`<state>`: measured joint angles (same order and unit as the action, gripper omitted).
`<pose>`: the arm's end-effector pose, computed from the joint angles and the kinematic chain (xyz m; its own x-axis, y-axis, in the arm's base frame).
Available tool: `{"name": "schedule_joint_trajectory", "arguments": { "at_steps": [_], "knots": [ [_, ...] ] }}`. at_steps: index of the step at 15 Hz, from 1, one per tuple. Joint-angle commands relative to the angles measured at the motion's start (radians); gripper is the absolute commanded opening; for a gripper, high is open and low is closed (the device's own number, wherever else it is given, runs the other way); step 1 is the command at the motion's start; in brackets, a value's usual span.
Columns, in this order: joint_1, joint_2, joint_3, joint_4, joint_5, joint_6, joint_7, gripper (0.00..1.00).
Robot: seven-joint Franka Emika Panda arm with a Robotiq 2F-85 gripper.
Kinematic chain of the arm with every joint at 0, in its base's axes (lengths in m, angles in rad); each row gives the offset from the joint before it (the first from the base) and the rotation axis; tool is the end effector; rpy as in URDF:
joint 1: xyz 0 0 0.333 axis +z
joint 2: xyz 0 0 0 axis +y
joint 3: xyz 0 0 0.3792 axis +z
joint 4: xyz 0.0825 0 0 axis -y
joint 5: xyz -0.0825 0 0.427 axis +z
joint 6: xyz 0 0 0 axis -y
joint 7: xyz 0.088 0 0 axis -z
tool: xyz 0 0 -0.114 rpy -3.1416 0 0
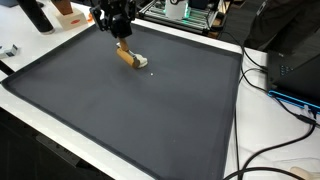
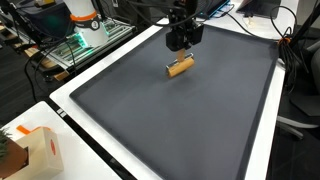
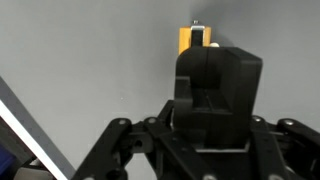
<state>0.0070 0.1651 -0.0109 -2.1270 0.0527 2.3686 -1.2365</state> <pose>0.6153 -0.0014 0.3665 0.3633 0.9297 0.0605 0.9285 -0.3666 0.0592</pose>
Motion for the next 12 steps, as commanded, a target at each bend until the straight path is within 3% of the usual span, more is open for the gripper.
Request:
{"name": "schedule_joint_trajectory", "arguments": {
  "at_steps": [1,12],
  "knots": [
    [-0.017,0.000,0.022,-0.023,-0.014,0.016,0.015,0.23],
    [-0.021,0.006,0.038,-0.026,-0.004,-0.045,0.002,0.23]
  ]
}}
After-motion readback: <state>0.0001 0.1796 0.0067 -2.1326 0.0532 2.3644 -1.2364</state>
